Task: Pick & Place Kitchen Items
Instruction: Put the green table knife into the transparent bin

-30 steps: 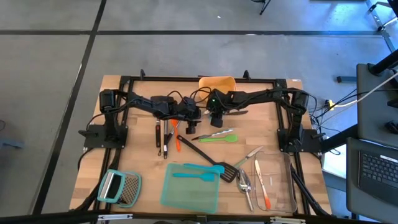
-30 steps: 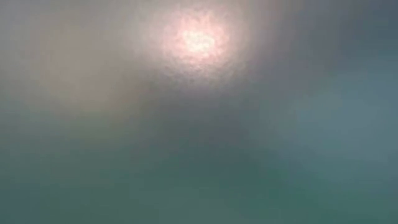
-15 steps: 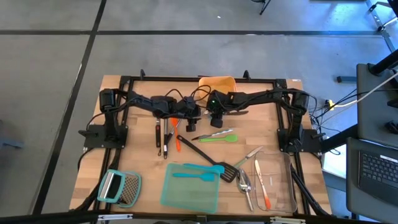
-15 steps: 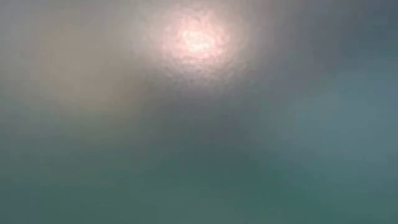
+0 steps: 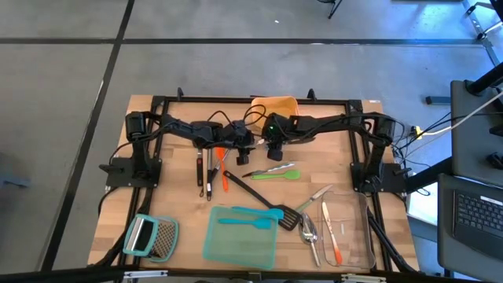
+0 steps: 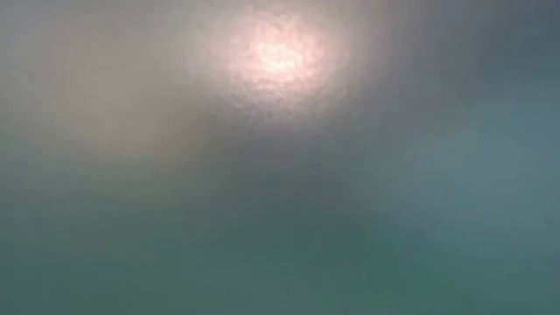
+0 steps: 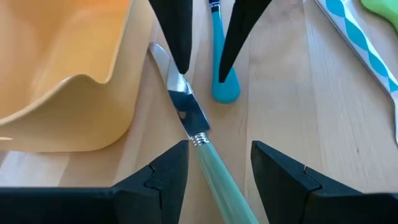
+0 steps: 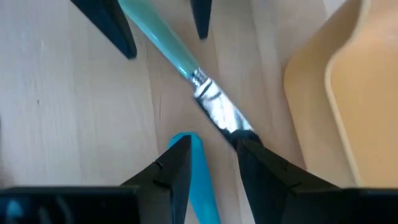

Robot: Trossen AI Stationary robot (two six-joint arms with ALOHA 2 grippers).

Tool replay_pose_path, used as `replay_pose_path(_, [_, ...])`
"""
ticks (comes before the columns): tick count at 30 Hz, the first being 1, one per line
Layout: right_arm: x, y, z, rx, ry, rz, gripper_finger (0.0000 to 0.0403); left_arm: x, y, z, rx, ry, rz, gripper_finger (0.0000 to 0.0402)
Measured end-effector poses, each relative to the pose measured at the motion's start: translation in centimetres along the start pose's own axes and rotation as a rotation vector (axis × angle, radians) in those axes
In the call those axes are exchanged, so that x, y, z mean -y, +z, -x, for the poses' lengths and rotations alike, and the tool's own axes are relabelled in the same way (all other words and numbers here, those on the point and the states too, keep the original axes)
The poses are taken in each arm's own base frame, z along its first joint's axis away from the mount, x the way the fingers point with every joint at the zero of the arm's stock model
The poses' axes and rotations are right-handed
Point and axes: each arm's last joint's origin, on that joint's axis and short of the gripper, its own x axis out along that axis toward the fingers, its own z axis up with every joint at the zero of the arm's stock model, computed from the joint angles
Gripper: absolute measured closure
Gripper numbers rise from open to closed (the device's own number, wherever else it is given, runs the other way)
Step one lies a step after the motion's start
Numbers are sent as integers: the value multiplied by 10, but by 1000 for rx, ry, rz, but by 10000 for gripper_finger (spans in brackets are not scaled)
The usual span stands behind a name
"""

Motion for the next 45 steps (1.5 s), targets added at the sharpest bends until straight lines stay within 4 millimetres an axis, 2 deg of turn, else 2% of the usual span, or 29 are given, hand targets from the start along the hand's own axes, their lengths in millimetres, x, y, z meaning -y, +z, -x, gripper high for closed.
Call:
replay_pose_path(13, [-2, 4, 1, 30, 1, 18, 272, 7, -22, -25, -58, -58, 97, 233])
replay_pose_path(26, [-6, 2, 2, 0, 12, 26, 272, 18, -26, -22, -137, -118, 64, 234])
replay_pose_path(39, [-7, 1, 2, -14, 21, 74, 272, 25, -25, -18, -145, -187, 51, 280])
replay_pose_path(45, [-13, -5, 1, -60, 115, 66, 272, 29, -25, -14, -172, -209, 23, 286])
